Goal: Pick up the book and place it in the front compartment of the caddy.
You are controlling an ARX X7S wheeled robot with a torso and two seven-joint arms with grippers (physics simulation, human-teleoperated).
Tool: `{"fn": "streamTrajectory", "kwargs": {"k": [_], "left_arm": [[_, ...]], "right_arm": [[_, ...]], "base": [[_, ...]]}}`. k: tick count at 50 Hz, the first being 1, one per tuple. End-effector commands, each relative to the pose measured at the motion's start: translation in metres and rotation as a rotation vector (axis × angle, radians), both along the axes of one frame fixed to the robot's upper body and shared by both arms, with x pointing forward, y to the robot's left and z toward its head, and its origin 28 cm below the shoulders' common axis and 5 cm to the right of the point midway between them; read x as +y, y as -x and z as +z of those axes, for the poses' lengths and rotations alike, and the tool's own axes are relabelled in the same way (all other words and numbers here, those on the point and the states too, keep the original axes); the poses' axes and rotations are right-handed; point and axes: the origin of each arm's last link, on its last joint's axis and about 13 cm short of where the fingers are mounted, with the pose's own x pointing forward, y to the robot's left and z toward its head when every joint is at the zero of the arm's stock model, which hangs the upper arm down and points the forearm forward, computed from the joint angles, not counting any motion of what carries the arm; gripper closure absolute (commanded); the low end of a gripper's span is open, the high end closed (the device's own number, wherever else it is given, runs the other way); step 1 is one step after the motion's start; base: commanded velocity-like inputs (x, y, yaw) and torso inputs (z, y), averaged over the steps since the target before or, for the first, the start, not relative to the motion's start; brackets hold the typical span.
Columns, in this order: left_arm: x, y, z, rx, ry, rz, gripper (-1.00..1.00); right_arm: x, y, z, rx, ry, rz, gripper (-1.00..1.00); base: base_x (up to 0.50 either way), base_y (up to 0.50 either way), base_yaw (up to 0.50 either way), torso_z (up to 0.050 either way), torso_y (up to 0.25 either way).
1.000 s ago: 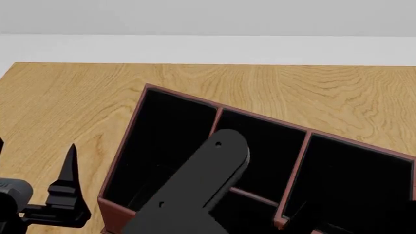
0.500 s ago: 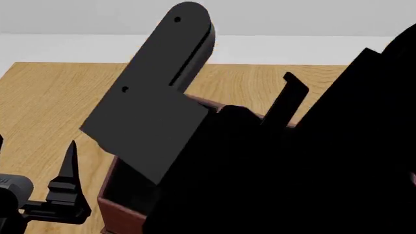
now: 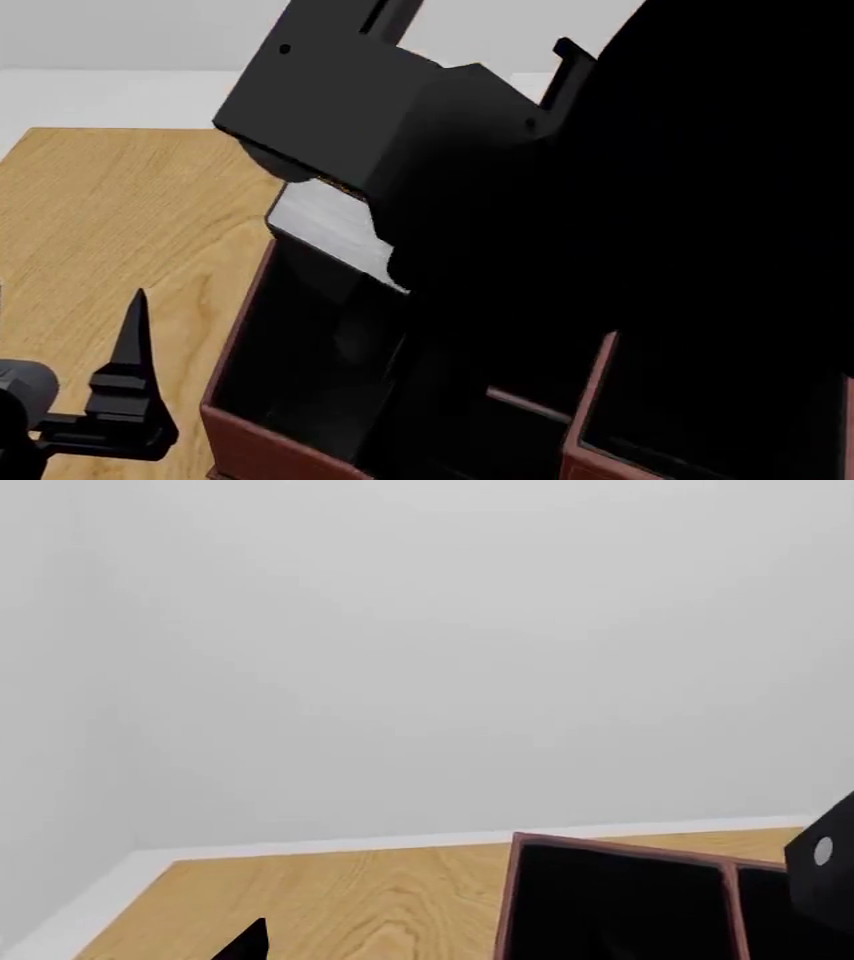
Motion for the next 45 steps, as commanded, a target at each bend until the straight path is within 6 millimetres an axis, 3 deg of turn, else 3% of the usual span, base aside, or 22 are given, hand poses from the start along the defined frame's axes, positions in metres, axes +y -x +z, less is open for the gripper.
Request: {"fn": "streamTrajectory", "kwargs": {"k": [1, 21, 30, 45], "left_arm": [[0.001, 0.001, 0.001, -0.001, 0.0, 0.009, -1.0], [0.003, -0.001, -0.003, 0.01, 0.0, 0.016, -1.0], [0.003, -0.001, -0.002, 0.009, 0.003, 0.019, -1.0], [0.005, -0.003, -0.001, 0.006, -0.001, 0.026, -1.0]], "right_arm": [[-0.01, -0.028, 0.024, 0.003, 0.061, -0.006, 1.0], [-0.011, -0.083, 0.052, 0.066, 0.124, -0.011, 1.0], [-0.016, -0.103, 0.061, 0.114, 0.047, -0.05, 1.0], [-0.021, -0.125, 0.052, 0.176, 0.028, -0.086, 1.0]], "base": [[0.0, 0.0, 0.0, 0.0, 0.0], [0.0, 0.0, 0.0, 0.0, 0.001], [0.0, 0.0, 0.0, 0.0, 0.001], [0.0, 0.0, 0.0, 0.0, 0.001]]}}
